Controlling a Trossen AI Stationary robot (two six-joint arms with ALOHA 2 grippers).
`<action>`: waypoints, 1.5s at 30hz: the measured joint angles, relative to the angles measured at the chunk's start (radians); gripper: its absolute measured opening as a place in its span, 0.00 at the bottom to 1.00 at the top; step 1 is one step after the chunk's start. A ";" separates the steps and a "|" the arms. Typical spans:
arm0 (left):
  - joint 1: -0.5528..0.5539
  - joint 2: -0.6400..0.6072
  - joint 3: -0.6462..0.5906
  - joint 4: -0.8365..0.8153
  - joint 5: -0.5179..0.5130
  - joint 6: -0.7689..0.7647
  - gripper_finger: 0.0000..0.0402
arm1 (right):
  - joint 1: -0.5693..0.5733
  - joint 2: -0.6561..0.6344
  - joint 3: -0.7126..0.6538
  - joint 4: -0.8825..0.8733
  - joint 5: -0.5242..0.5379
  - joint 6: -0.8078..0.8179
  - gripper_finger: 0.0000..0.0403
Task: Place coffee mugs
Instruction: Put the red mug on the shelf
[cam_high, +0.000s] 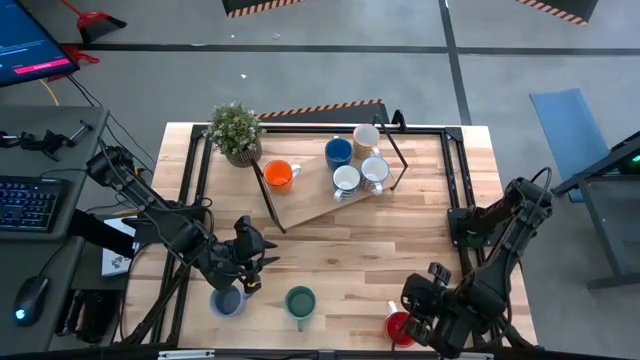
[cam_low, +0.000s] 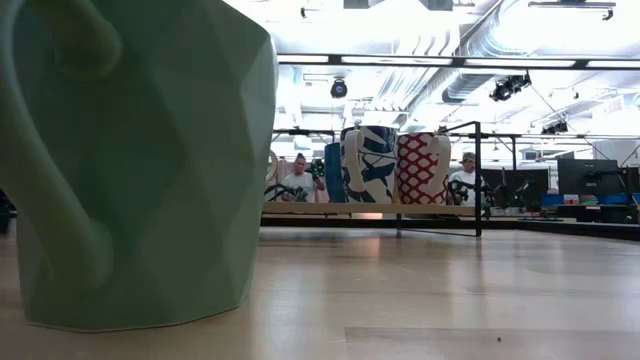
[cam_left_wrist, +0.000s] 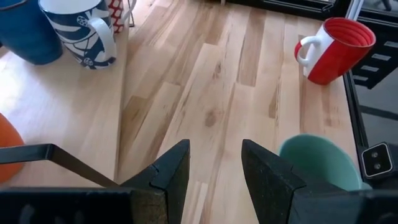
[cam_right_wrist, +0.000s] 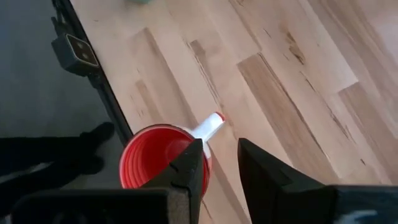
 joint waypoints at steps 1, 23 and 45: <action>0.000 0.000 0.000 0.000 0.001 -0.003 0.33 | 0.000 0.000 0.000 -0.005 -0.002 0.006 0.20; 0.000 0.000 0.000 0.000 0.052 -0.025 0.33 | -0.049 0.016 -0.088 0.072 -0.255 0.149 0.42; 0.000 0.000 0.000 0.000 0.052 -0.025 0.33 | -0.057 0.213 -0.088 0.174 -0.328 0.068 0.41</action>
